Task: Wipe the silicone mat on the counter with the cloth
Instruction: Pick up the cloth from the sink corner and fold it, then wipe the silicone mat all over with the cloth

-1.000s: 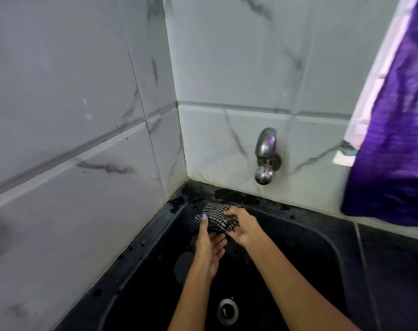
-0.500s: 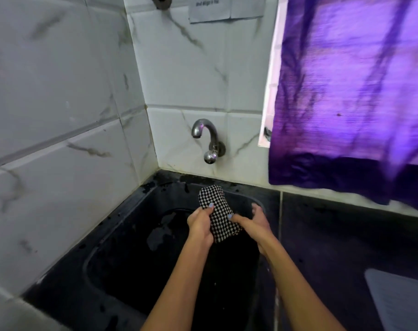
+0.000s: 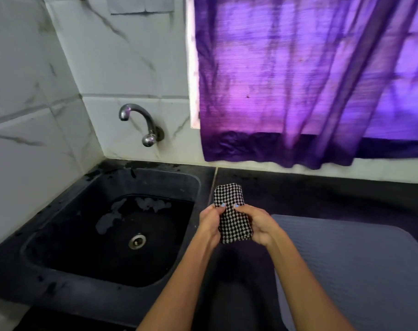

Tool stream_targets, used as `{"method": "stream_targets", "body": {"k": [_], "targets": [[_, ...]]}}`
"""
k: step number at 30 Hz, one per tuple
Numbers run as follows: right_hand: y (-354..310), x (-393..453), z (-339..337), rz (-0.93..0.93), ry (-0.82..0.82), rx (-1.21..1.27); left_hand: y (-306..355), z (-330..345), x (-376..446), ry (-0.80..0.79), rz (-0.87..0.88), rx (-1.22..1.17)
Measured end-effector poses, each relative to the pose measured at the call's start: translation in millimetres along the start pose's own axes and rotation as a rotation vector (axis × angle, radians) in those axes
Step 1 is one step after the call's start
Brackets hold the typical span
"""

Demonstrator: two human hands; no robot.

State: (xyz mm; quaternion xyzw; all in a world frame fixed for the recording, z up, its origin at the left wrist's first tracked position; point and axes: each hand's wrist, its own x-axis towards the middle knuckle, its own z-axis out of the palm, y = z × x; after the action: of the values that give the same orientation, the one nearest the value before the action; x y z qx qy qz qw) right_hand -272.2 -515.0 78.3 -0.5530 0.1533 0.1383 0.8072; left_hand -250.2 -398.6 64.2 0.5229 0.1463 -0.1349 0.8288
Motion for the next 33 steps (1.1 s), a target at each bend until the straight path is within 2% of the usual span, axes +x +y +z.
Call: {"method": "stream_targets", "body": {"k": [5, 8, 11, 13, 15, 17, 19, 21, 24, 27, 30, 33], "targets": [[5.1, -27.1, -42.9, -0.097, 0.011, -0.047, -42.4, 36.1, -3.9, -0.009, -0.009, 0.037], [2.5, -37.7, -66.1, -0.030, 0.160, -0.092, -59.3, 44.7, -4.0, -0.046, -0.049, 0.140], [-5.9, -45.7, -87.2, 0.044, 0.346, -0.087, -73.0, 49.3, 0.9, -0.103, -0.012, 0.340], [-15.2, -45.8, -101.4, -0.005, 0.486, -0.157, -79.8, 48.5, 6.7, -0.064, 0.083, 0.591], [-22.2, -43.2, -116.1, -0.140, 0.677, -0.289, -83.4, 44.0, 6.9, -0.038, 0.254, 0.957], [-22.1, -43.4, -120.3, -0.257, 0.862, -0.538, -90.0, 37.0, 7.8, -0.091, 0.449, 1.280], [-12.4, -47.2, -112.4, -0.350, 0.936, -0.826, -96.7, 32.3, 12.3, -0.207, 0.582, 1.507], [7.0, -46.0, -99.9, -0.362, 0.895, -1.148, -104.3, 30.9, 19.3, -0.330, 0.649, 1.673], [52.2, -34.9, -83.3, -0.280, 0.709, -1.526, -112.2, 29.4, 28.6, -0.408, 0.694, 1.853], [84.9, -23.6, -78.7, -0.224, 0.627, -1.578, -113.6, 28.2, 35.8, -0.434, 0.716, 1.925], [88.8, -24.2, -84.7, -0.254, 0.596, -1.504, -117.2, 27.8, 40.1, -0.452, 0.685, 1.936], [88.5, -23.3, -92.0, -0.253, 0.542, -1.536, -125.0, 28.8, 40.4, -0.404, 0.671, 1.939]]}}
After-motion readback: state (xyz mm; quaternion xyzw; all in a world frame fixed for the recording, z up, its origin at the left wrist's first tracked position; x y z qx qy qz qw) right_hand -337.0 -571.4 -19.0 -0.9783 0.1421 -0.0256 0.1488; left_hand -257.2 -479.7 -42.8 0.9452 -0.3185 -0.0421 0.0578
